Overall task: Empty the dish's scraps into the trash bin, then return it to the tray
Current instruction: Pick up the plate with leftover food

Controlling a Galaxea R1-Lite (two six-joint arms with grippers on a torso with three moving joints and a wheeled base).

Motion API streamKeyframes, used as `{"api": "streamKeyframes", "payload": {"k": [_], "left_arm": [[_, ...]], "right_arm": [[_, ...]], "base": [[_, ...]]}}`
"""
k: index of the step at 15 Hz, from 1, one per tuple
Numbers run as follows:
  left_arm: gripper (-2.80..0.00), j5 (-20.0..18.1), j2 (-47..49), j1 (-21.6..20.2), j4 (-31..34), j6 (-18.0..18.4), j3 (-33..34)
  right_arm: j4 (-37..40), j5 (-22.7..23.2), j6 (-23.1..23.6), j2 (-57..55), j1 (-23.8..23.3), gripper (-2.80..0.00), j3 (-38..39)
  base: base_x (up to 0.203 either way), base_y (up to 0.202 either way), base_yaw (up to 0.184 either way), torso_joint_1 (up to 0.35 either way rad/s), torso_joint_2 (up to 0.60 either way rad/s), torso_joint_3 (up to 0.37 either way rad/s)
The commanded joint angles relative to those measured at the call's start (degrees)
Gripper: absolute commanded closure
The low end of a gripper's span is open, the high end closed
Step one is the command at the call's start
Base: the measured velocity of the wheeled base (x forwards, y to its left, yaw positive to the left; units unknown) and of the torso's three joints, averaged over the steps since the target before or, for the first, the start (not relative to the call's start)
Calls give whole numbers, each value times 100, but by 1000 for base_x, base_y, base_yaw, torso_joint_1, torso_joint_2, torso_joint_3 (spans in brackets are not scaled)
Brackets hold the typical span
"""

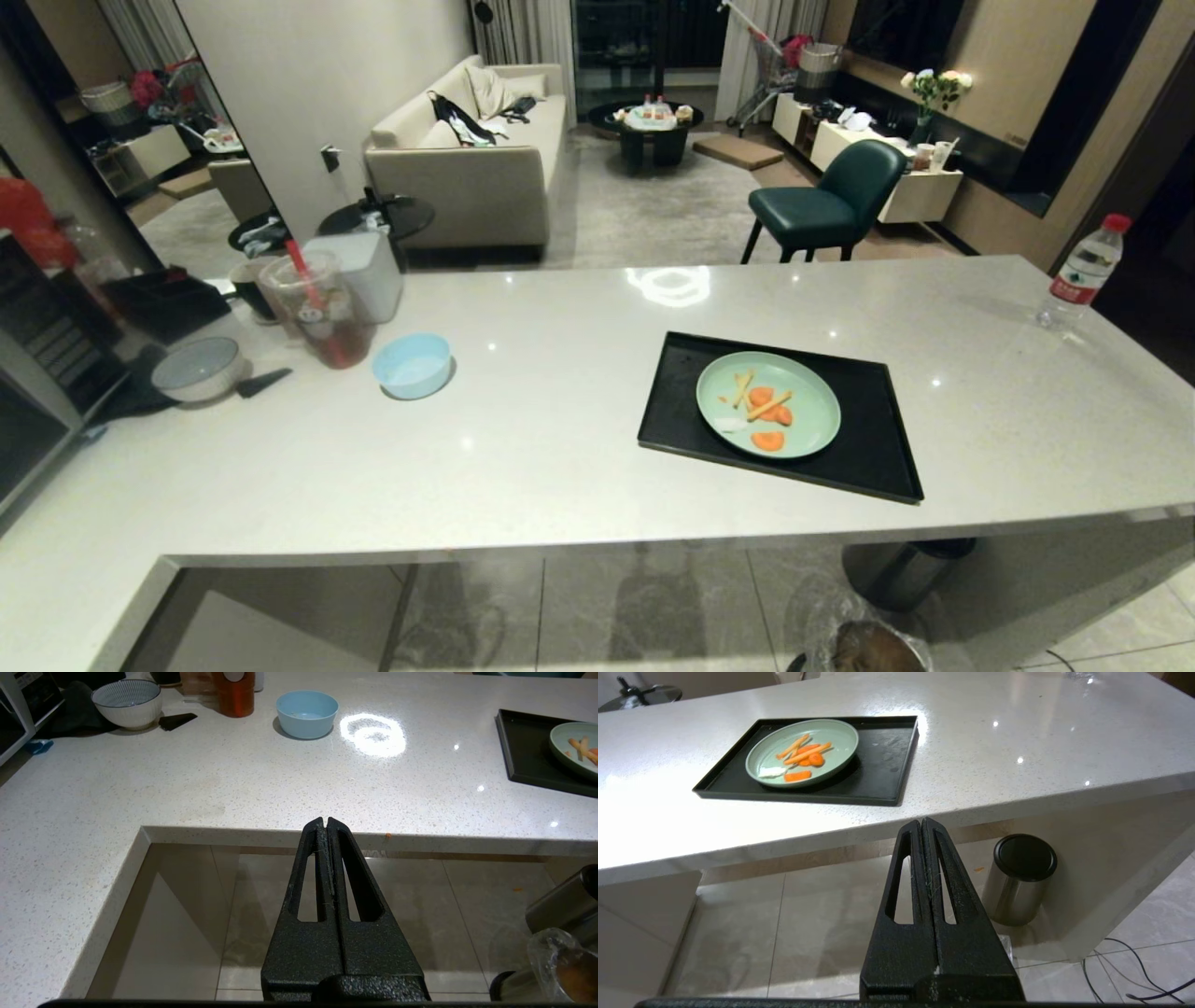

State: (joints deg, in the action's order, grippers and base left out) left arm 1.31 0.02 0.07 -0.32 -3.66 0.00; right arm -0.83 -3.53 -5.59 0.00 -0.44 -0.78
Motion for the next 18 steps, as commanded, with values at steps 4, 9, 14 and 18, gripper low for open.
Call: {"api": "streamKeyframes", "payload": {"k": [4,9,14,18], "left_arm": [[0,1,6,1,-3,-3,0],[0,1,6,-5,-3,-3,0],[0,1,6,1,-3,-3,0],[0,1,6,1,-3,-3,0]], "right_arm": [[137,727,158,-186,12,0,-727],[384,747,199,-1630,10,0,-1815],[516,738,201,-3608,7,0,-3068],[532,732,206,-5148,15,0,-3596]], "base": [[0,0,0,0,0,0],[0,0,0,0,0,0],[0,0,0,0,0,0],[0,0,0,0,0,0]]}}
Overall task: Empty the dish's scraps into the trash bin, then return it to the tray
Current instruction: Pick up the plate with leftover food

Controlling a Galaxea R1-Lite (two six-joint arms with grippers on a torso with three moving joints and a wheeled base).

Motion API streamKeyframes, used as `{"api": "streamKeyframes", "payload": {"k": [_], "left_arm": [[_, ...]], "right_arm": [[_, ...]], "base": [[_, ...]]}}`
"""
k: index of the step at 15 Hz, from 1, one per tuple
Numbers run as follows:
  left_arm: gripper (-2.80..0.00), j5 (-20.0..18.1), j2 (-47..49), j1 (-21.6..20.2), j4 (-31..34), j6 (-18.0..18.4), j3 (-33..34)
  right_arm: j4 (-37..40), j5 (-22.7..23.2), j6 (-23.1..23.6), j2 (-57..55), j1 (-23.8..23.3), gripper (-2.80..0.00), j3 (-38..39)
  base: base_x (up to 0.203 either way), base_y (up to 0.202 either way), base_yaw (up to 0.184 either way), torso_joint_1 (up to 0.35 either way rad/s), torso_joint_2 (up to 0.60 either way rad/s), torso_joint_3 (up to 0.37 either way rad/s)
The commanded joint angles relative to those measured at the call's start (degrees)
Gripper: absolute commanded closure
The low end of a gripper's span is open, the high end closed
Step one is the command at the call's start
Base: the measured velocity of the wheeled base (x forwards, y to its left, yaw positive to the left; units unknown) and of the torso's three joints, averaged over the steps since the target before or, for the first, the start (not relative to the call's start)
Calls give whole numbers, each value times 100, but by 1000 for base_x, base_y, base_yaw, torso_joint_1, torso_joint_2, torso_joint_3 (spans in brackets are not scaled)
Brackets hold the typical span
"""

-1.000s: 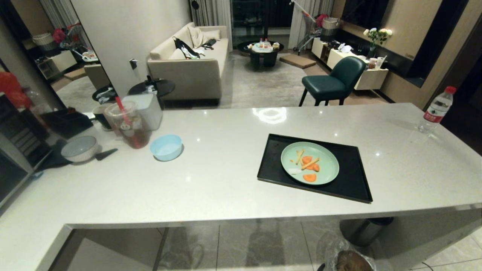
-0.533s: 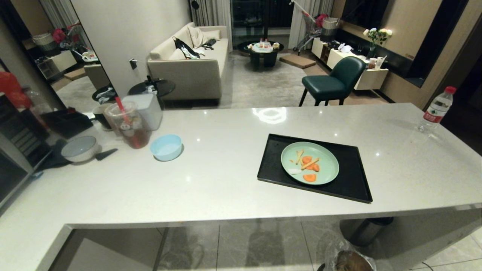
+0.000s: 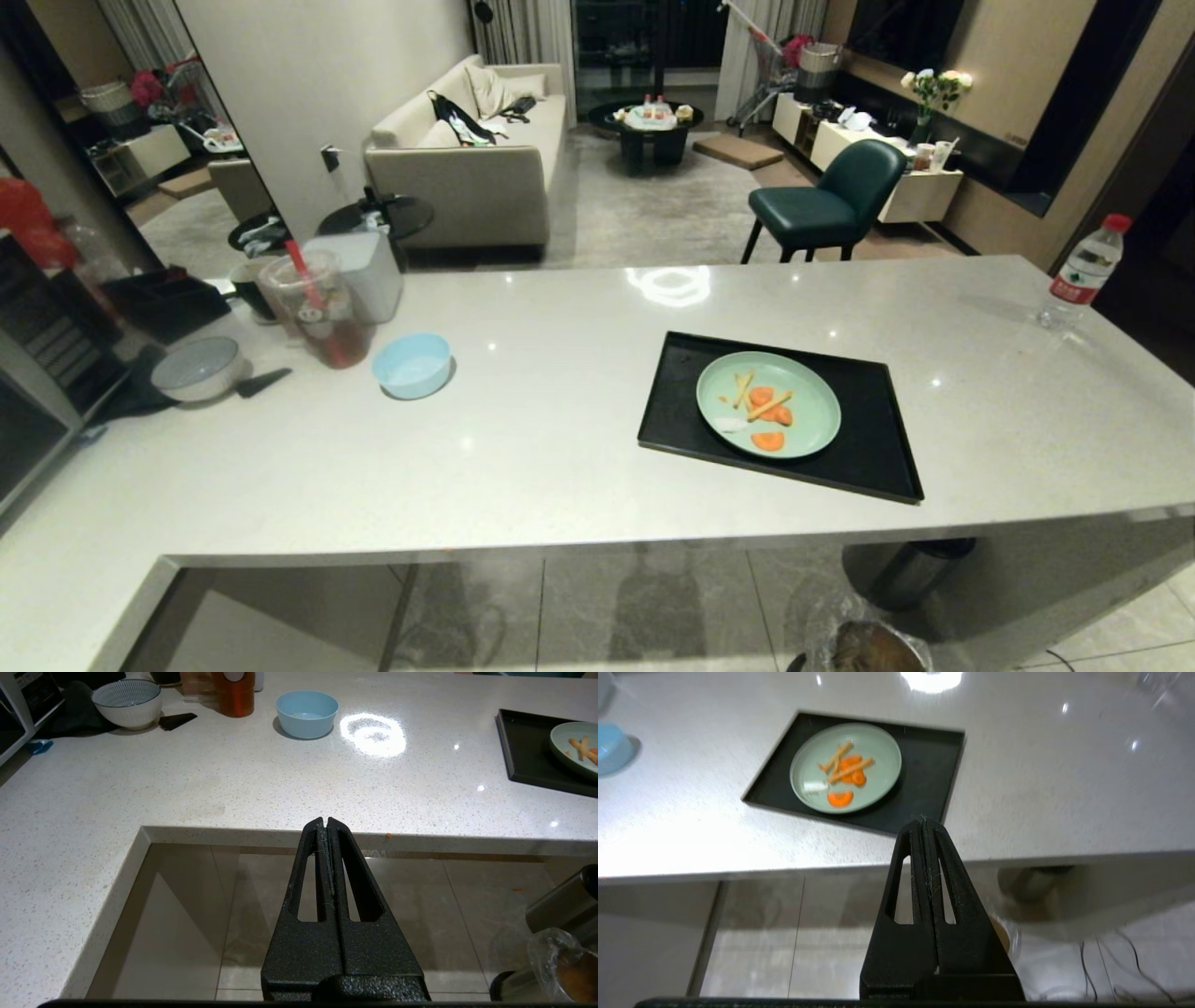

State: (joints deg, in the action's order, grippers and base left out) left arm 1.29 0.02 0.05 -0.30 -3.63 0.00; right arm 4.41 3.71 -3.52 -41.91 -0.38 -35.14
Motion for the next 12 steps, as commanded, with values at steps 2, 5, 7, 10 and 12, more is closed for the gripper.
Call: {"api": "streamKeyframes", "payload": {"k": [2,5,7,10,12], "left_arm": [[0,3,6,4,-5,-6,0],[0,3,6,4,-5,-6,0],[0,3,6,4,-5,-6,0],[0,3,6,-1,-5,-6,0],[0,3,6,4,-5,-6,0]], "right_arm": [[24,12,-15,-1700,17,0,-250],[12,15,-189,-2909,65,0,-479],[15,6,-643,-3819,279,0,-899],[53,-342,-1460,-5105,716,0,-1876],[261,-657,-1974,-5793,983,0,-2748]], "base": [[0,0,0,0,0,0],[0,0,0,0,0,0],[0,0,0,0,0,0],[0,0,0,0,0,0],[0,0,0,0,0,0]]}}
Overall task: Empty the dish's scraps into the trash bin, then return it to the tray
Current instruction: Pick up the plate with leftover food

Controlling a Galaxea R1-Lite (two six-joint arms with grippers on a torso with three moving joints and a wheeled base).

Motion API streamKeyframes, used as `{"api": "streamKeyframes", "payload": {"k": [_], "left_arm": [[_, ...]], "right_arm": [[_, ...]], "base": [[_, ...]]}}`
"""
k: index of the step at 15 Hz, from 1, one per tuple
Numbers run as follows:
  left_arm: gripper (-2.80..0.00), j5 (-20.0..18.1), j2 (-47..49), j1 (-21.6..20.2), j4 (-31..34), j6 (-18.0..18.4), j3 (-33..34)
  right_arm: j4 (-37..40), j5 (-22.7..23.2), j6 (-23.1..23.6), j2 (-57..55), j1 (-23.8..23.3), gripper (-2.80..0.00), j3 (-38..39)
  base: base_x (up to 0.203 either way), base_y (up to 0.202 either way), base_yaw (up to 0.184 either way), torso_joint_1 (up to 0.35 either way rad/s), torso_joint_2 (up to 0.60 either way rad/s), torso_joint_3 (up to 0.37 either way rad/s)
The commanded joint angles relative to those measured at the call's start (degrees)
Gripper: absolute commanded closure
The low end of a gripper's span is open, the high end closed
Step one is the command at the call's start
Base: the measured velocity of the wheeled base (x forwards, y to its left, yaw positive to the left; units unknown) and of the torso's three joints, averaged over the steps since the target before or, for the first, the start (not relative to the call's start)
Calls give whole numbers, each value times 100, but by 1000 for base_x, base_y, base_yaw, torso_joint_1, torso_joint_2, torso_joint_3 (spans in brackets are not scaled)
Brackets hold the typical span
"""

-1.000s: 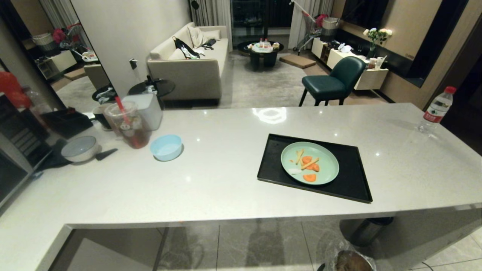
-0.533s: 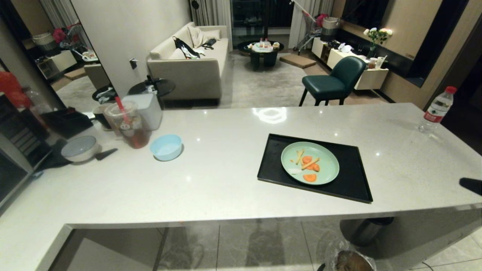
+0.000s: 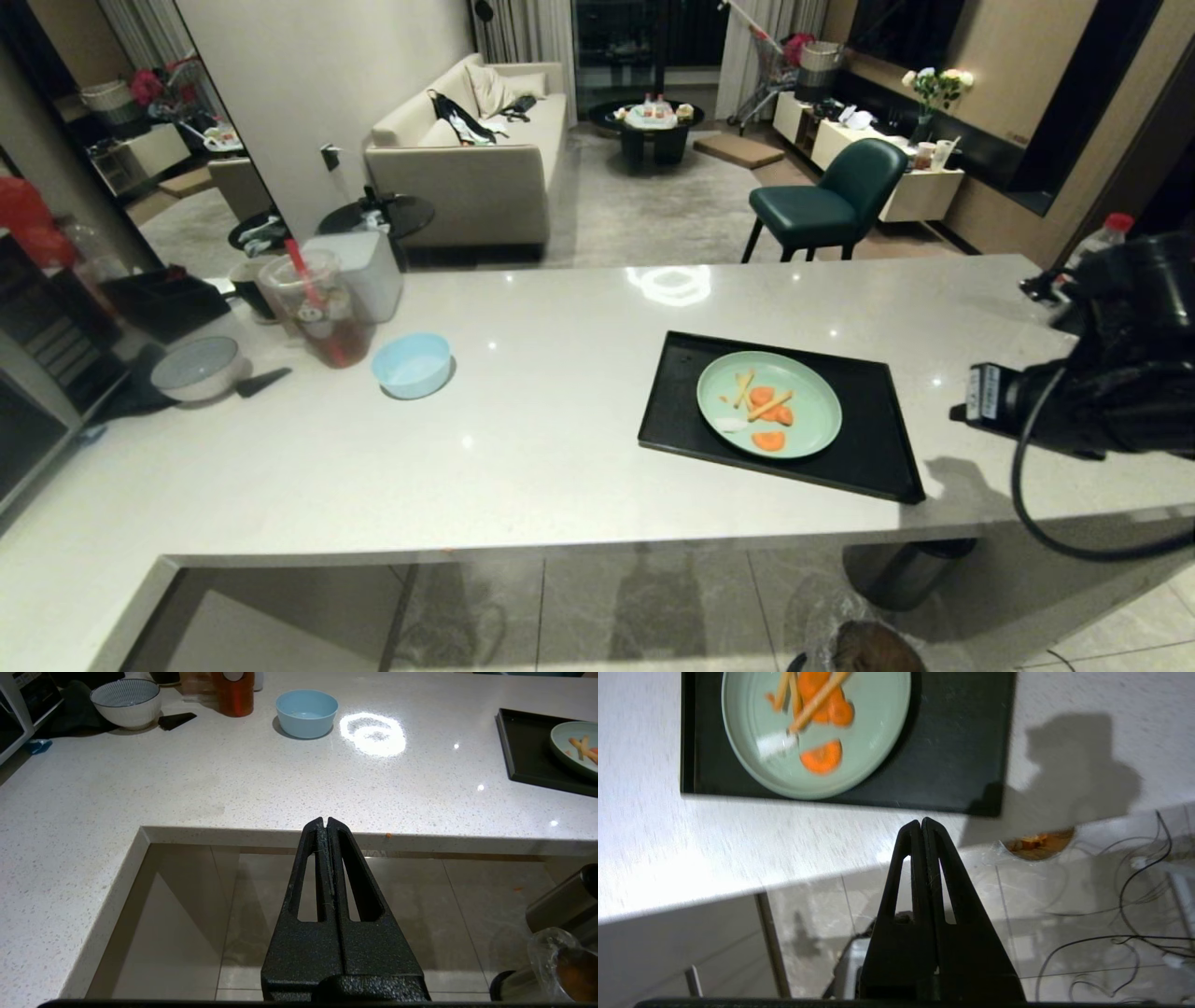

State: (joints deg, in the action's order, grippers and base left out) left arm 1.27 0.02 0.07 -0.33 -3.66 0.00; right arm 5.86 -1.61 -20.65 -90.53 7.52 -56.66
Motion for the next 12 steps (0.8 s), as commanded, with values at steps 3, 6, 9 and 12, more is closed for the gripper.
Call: {"api": "streamKeyframes", "payload": {"k": [3,6,9,12], "left_arm": [[0,5,6,-6,-2,-3,0],[0,5,6,1,-2,-3,0],[0,5,6,0,-2,-3,0],[0,5,6,-7,-2,-3,0]], "right_arm": [[876,-287,-1101,-1747,467,0,-1824],[2008,-321,-2030,-2345,678,0,-3136],[3009,-330,-2666,-2969,776,0,-4247],[3244,-331,-2772,-3029,746,-280,-4294]], "base": [[0,0,0,0,0,0],[0,0,0,0,0,0],[0,0,0,0,0,0],[0,0,0,0,0,0]]}}
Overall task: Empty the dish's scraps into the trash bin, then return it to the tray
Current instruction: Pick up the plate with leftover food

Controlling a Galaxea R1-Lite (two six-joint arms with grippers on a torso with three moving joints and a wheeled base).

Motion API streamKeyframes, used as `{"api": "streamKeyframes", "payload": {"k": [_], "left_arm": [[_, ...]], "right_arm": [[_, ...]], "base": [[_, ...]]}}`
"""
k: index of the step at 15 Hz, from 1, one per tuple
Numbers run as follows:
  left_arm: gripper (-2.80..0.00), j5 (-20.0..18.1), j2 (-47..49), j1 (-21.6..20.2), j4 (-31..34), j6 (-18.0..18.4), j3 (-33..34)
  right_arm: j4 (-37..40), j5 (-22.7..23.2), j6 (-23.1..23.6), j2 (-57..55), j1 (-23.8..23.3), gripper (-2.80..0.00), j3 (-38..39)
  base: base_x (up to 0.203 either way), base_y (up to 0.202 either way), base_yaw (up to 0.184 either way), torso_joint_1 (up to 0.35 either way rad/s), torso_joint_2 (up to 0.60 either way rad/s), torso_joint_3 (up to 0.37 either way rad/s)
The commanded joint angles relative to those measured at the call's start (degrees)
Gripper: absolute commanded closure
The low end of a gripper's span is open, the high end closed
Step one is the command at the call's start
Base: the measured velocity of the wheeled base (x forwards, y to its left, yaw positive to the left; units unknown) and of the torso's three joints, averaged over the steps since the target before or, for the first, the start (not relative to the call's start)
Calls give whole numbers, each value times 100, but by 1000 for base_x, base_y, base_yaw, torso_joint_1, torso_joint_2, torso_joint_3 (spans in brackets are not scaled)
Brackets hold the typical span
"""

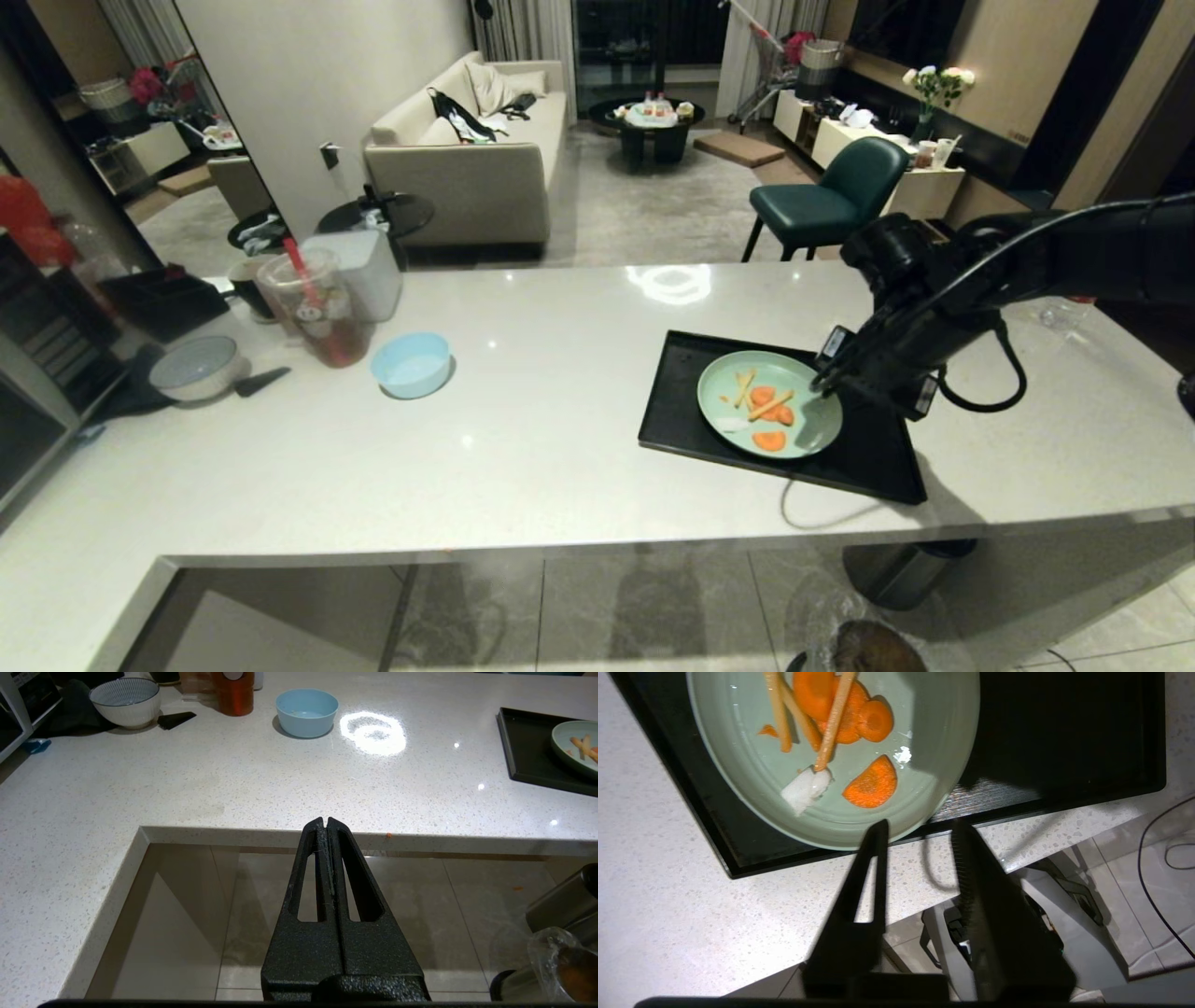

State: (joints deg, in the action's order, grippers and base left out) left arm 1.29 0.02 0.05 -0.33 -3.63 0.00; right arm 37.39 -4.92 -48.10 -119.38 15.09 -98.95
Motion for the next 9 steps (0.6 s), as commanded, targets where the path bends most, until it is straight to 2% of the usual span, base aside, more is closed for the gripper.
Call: {"api": "streamKeyframes", "payload": {"k": [1,9], "left_arm": [[0,3,6,-4,-2,-6,0],[0,3,6,-4,-2,-6,0]], "right_arm": [[317,0,-32,-110,-28,-280,-92],[401,-10,161,-392,-617,-280,-133]], "base": [[0,0,0,0,0,0],[0,0,0,0,0,0]]}}
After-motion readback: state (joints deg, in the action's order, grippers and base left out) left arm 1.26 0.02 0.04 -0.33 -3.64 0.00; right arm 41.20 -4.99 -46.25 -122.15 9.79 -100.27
